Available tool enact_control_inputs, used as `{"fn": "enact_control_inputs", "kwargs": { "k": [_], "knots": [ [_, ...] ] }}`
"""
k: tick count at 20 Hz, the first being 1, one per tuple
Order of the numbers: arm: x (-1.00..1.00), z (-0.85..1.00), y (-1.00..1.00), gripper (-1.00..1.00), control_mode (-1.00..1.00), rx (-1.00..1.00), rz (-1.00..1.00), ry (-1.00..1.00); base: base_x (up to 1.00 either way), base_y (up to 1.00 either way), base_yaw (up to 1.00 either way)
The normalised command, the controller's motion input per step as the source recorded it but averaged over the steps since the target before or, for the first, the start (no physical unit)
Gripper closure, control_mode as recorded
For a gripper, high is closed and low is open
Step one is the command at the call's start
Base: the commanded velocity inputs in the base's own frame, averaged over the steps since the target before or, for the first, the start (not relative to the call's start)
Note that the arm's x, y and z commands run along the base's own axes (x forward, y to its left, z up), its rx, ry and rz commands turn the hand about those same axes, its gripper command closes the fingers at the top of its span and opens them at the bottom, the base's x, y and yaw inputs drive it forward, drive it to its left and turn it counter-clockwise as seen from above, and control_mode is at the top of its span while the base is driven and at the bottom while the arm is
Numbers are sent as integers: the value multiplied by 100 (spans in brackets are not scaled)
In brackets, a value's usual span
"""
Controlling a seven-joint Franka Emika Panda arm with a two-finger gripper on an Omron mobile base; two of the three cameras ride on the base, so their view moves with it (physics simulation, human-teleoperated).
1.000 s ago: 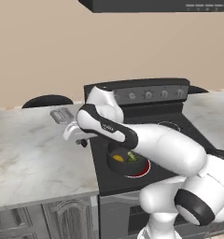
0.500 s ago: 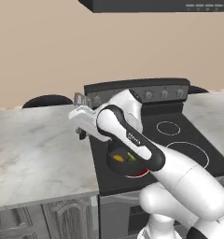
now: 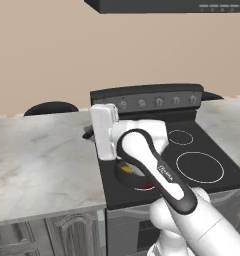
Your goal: Put the broccoli and lemon in the pot. Retrieve the spatula and lightly stir the vegetables in the pot.
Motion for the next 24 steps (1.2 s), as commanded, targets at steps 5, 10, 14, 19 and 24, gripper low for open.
{"fn": "enact_control_inputs", "kwargs": {
  "k": [5, 10, 14, 19, 24],
  "knots": [
    [-9, 54, 0, 100, -100, 54, -28, 48, 0, 0, 0],
    [-14, 53, -6, 100, -100, 53, -26, 51, 0, 0, 0],
    [-7, 49, -20, 100, -100, 43, -22, 43, 0, 0, 0],
    [2, 52, -35, 100, -100, 30, 1, 32, 0, 0, 0],
    [0, 28, -47, 100, -100, 21, 26, 12, 0, 0, 0]
  ]
}}
